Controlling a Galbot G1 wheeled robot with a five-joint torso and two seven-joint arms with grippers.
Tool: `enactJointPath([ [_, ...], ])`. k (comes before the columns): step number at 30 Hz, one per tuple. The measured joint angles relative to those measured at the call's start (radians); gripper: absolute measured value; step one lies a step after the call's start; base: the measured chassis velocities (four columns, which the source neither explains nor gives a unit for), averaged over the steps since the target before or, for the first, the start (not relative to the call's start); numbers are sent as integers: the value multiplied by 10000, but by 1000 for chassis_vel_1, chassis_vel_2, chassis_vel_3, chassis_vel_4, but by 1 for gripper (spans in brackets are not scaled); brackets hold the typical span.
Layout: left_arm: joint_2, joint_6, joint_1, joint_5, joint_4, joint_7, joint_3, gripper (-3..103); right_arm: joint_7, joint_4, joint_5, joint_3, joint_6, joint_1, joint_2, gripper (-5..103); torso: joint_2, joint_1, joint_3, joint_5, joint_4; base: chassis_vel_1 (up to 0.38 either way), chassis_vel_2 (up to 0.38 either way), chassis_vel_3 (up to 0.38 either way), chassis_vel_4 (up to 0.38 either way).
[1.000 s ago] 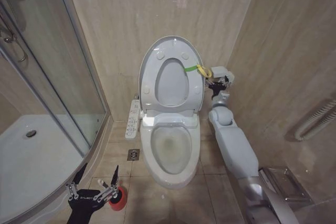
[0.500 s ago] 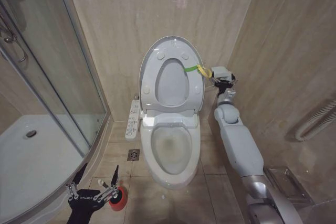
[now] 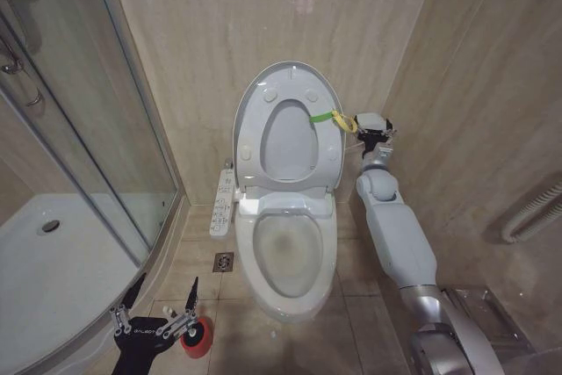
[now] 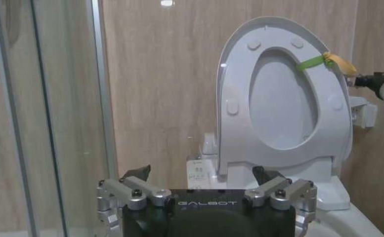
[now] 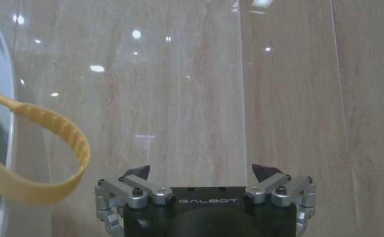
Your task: Open the toilet lid, clean the toilet bowl with a toilet brush, close the toilet lid, and flush.
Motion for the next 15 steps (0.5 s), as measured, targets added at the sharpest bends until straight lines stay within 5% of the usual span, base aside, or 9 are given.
enactJointPath([
  [15,0,0,0,0,0,0,0,100,-9,77,264,-462,134,105,260,100,0,0,1,0,-3,0,0,0,0],
])
